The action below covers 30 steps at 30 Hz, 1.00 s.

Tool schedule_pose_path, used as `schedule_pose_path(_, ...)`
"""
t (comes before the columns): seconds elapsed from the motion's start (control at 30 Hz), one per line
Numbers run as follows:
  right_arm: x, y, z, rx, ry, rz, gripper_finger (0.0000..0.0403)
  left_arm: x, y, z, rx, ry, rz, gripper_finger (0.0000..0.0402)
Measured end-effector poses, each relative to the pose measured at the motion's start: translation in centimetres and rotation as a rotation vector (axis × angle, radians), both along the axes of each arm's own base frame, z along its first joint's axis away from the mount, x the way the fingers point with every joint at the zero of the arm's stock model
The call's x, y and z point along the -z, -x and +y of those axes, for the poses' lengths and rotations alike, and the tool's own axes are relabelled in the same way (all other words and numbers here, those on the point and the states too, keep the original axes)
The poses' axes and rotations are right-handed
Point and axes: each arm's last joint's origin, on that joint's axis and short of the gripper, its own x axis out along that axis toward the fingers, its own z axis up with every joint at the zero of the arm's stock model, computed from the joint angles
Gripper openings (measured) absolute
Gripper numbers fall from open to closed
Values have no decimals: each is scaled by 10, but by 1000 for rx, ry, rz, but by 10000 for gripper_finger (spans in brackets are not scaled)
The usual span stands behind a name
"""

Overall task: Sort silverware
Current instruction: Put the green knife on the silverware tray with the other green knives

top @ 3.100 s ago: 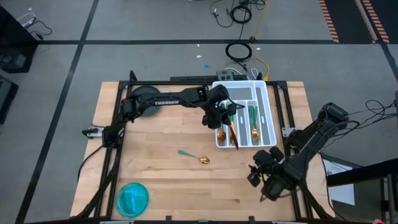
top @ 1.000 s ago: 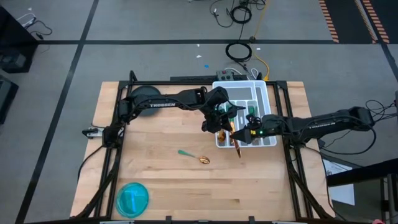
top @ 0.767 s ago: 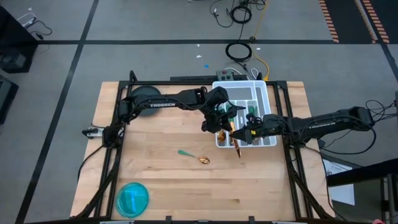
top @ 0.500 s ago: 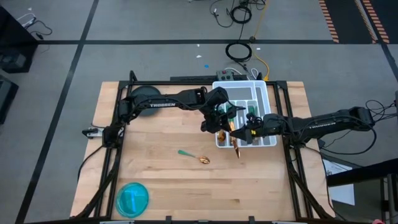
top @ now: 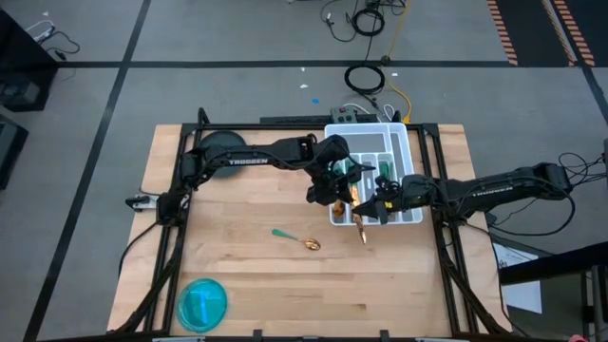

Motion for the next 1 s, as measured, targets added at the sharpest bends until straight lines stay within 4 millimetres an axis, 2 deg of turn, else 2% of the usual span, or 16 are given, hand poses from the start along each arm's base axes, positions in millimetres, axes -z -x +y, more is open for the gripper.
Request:
schedule_pose_path(0.1,1,0,0,-3,12,7,10,0,0,0,0,1,4,23)
schedule_pose_path(0.57,1,0,0,0,47,5,1,0,0,0,-1,0,1,30)
schedule_pose_path(1.0,0,0,0,-11,58,-11,1,-4,-4,1,-109,115,10,134)
